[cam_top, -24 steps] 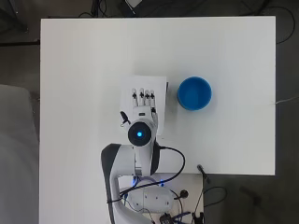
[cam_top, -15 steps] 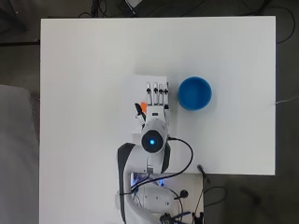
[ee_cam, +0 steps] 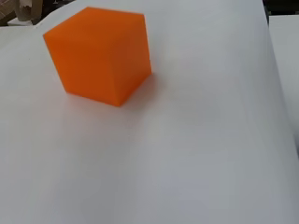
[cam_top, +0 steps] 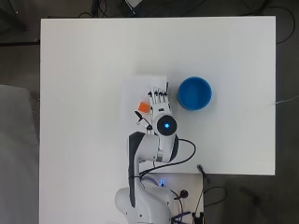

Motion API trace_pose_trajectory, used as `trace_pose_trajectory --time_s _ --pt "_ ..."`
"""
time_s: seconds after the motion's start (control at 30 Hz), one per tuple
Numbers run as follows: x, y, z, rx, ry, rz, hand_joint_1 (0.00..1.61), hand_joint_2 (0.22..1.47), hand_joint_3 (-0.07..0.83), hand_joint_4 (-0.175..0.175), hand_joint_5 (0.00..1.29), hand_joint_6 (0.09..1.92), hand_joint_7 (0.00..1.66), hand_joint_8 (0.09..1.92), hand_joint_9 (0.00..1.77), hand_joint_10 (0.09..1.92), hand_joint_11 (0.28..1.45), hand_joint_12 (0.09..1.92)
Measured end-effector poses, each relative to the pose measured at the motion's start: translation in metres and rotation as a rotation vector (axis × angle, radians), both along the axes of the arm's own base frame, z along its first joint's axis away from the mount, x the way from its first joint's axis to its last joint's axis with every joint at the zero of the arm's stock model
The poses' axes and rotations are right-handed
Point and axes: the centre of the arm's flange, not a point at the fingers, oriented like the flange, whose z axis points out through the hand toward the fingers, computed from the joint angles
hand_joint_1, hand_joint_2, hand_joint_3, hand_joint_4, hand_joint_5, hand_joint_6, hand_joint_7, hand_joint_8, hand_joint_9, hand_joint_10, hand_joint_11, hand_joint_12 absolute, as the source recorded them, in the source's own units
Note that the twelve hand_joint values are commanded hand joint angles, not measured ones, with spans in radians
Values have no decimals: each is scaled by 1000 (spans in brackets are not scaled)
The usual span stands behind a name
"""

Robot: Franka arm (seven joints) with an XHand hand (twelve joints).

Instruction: Teleoperate dual arm-hand system to pick and place objects

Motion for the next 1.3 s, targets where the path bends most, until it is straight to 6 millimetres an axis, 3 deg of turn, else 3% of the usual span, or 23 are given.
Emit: trace_pose_trajectory --time_s 0.23,0.27,0.3,0.33,0.37,0.4,0.43,0.47,0.5,0.53,0.57,0.63,0.7,0.73,0.77,0.8,0.83,0.93,1.13,1.23,1.3 --pt "-17 13 -64 19 -17 111 190 921 -7 -7 129 87 222 87 365 87 452 87" --pt "-18 13 -68 19 -24 117 269 967 2 12 266 87 356 87 466 87 480 87" --pt "-17 13 -72 19 -29 120 600 1053 6 35 491 467 558 432 687 87 585 87" --pt "-18 12 -77 21 -26 122 774 1124 6 90 633 844 683 999 835 755 693 417" --pt "-19 11 -81 23 -21 122 848 1178 6 129 689 1097 770 1429 976 1282 759 982" --pt "-19 10 -81 29 -20 118 864 1224 6 153 688 1267 785 1682 1041 1596 771 1393" --pt "-19 7 -82 42 -17 109 858 1257 5 165 670 1374 777 1816 1065 1763 766 1633" --pt "-19 4 -83 64 -14 99 851 1276 4 171 656 1433 764 1882 1060 1847 750 1753" --pt "-19 1 -82 87 -15 89 953 1295 5 47 633 1479 715 1797 1012 1887 707 1781" --pt "-17 -2 -79 107 -28 81 1043 1304 3 -53 626 1421 699 1767 970 1906 671 1776" --pt "-16 -5 -73 120 -49 79 1100 1305 1 -113 628 1361 698 1751 952 1914 656 1771" --pt "-16 -6 -62 128 -80 79 1148 1304 -1 -162 633 1300 705 1735 943 1920 654 1770" --pt "-14 -8 -48 129 -108 78 1156 1302 -1 -173 634 1358 693 1672 959 1920 667 1787" --pt "-11 -10 -37 122 -131 76 1049 1293 0 -48 645 1405 707 1714 984 1920 683 1805" --pt "-8 -13 -25 111 -155 73 963 1287 0 53 653 1434 723 1774 1015 1920 704 1832" --pt "-5 -17 -11 98 -179 64 909 1284 0 113 655 1450 747 1831 1064 1920 749 1869" --pt "-4 -21 1 90 -192 50 880 1283 0 145 655 1460 764 1879 1105 1920 789 1893" --pt "-2 -38 32 80 -201 -31 855 1282 0 173 655 1468 770 1920 1135 1920 838 1918" --pt "-8 -78 69 10 -226 -144 869 1267 -2 175 679 1434 873 1920 1210 1920 884 1920" --pt "12 -101 69 7 -198 -195 884 1254 -2 175 702 1404 896 1920 1207 1920 859 1902" --pt "32 -116 52 10 -155 -228 891 1246 -1 175 714 1389 902 1852 1179 1920 828 1859"
